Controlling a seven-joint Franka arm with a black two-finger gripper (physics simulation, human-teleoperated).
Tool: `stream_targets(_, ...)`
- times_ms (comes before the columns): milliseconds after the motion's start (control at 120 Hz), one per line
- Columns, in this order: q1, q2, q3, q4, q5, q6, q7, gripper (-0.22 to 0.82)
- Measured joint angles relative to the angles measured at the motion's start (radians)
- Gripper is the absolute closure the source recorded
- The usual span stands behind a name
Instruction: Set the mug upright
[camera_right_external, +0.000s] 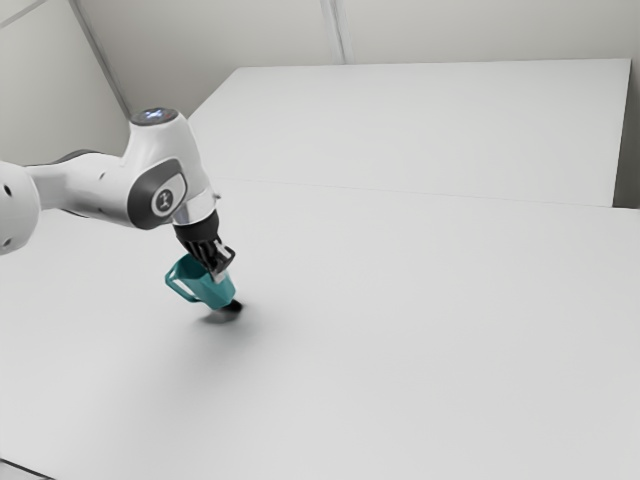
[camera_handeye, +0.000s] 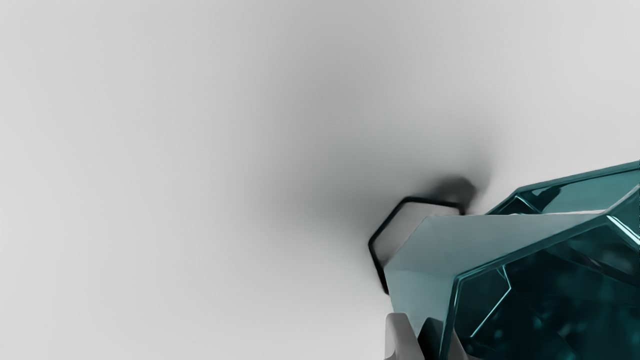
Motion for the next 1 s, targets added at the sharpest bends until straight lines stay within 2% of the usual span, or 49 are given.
stream_targets(442, -0.169, 0.062, -0.005, 0.001, 0.012, 0.006, 0.0, 0.78)
stream_targets(733, -0.084, 0.088, -0.005, 0.002, 0.023, 0.015, 0.0, 0.78)
stream_targets(942, -0.107, 0.092, -0.017, 0.002, 0.053, 0.016, 0.0, 0.78)
stream_targets(1000, -0.112, 0.093, -0.018, 0.002, 0.064, 0.016, 0.0, 0.65)
